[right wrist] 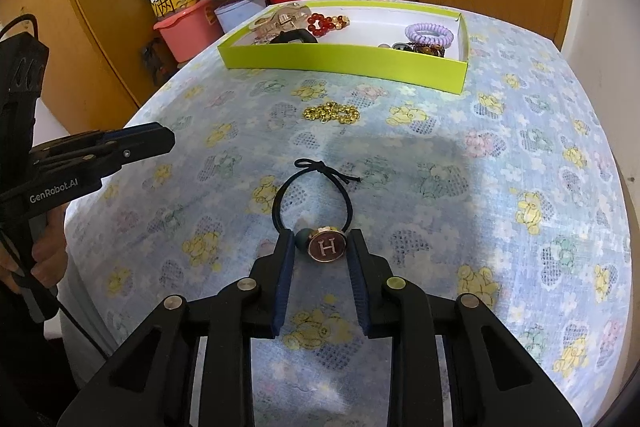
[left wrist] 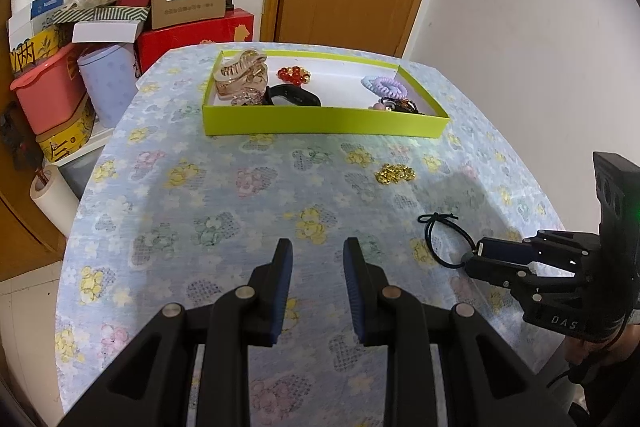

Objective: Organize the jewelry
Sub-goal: 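Grasp the black hair tie with H charm with the right gripper, then grasp the gold bead cluster with the left gripper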

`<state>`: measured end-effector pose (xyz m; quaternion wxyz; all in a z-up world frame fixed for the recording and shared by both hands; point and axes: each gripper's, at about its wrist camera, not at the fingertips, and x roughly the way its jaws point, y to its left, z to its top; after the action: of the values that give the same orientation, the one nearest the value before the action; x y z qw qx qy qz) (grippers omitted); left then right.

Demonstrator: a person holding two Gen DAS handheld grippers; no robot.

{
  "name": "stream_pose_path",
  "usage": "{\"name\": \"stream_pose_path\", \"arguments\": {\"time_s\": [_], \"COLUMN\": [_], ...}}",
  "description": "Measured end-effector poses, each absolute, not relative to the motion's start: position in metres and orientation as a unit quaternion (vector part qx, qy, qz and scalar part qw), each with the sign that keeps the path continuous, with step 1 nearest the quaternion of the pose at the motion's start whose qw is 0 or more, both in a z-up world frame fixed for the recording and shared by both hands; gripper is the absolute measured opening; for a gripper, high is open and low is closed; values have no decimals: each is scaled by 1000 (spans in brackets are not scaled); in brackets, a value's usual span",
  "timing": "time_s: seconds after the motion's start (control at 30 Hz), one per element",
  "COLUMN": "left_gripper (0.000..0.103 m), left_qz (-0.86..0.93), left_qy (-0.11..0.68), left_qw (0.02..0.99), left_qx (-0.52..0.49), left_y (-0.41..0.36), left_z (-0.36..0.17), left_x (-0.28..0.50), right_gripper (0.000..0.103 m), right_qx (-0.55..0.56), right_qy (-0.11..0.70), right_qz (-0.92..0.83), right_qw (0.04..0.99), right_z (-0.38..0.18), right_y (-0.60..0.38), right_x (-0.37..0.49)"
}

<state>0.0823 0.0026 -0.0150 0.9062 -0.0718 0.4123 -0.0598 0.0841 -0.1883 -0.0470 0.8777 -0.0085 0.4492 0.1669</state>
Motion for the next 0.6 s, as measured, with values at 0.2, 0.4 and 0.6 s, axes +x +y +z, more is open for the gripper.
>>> {"name": "stream_pose_path", "arguments": {"time_s": [0.2,0.4,0.6], "left_gripper": [27,27,27], "left_qz": [-65,-75,-93], "left_qy": [417,421,421], "left_qw": [904,902,901], "left_qx": [-68,-64,-49], "left_y": [-2,-11,-29], "left_z": [-17,-18,-18], "left_x": [86,95,113], "right_gripper": [27,26,26], "right_qx": [-7,7,27], "right_qy": [442,432,425], "right_qz": [172,164,147], "right_qw": [880,887,893], "right_z": [-46,-42,-39], "right_y": [-190,-201,-222], "right_x": [80,77,76]}}
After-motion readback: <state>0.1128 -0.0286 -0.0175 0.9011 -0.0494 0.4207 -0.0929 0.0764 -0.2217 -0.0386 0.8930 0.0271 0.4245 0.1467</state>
